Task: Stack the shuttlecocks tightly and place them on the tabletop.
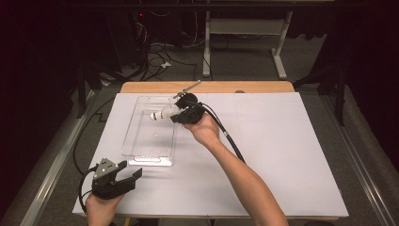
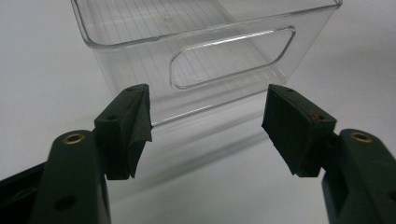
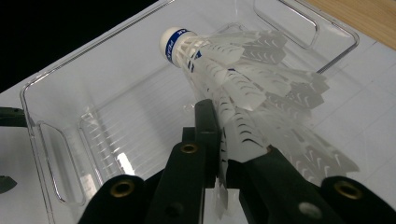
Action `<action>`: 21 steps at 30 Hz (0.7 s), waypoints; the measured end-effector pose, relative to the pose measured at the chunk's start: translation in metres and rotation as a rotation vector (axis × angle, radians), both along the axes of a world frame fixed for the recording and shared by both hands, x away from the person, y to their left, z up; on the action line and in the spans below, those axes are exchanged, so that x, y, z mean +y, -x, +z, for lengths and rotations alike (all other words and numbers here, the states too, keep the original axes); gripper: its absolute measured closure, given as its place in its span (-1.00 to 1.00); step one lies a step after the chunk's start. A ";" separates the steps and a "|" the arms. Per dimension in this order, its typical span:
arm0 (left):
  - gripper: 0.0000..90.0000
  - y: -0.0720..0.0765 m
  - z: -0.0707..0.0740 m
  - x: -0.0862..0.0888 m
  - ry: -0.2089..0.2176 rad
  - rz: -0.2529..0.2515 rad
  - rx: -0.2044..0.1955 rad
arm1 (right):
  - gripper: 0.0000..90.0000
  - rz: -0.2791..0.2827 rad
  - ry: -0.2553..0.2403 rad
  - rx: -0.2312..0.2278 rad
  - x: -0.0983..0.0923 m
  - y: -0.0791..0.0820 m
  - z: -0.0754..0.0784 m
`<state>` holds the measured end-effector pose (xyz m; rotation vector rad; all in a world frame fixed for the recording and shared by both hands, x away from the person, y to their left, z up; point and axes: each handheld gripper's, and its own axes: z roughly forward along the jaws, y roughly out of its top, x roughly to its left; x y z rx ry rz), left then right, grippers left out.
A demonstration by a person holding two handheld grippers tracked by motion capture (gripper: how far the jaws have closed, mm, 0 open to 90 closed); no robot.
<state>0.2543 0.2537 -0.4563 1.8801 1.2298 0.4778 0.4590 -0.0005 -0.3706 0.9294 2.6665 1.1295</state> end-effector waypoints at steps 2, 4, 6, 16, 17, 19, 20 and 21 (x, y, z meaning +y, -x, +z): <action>-0.26 0.000 0.000 0.000 -0.003 -0.002 0.000 | 0.98 0.001 0.000 -0.001 0.000 0.000 0.000; -0.26 0.000 0.000 0.000 -0.001 0.000 -0.001 | 0.98 0.001 -0.001 0.002 0.002 0.000 0.001; -0.26 0.000 0.000 0.000 -0.002 -0.001 0.001 | 0.98 0.004 -0.001 0.000 0.003 0.000 0.000; -0.26 0.000 0.000 0.000 -0.002 -0.003 0.001 | 0.98 0.010 0.001 0.000 0.012 -0.002 0.002; -0.26 0.000 0.000 0.001 -0.003 -0.005 0.001 | 0.98 0.009 0.002 0.001 0.013 -0.002 0.002; -0.26 0.000 0.000 0.001 -0.003 -0.005 0.001 | 0.98 0.011 0.001 -0.001 0.015 -0.002 0.002; -0.26 0.000 0.000 0.001 -0.003 -0.005 0.000 | 0.98 0.015 -0.001 -0.003 0.016 -0.002 0.002; -0.26 0.000 0.000 0.001 -0.003 -0.006 0.000 | 0.98 0.013 0.002 0.001 0.017 -0.002 0.002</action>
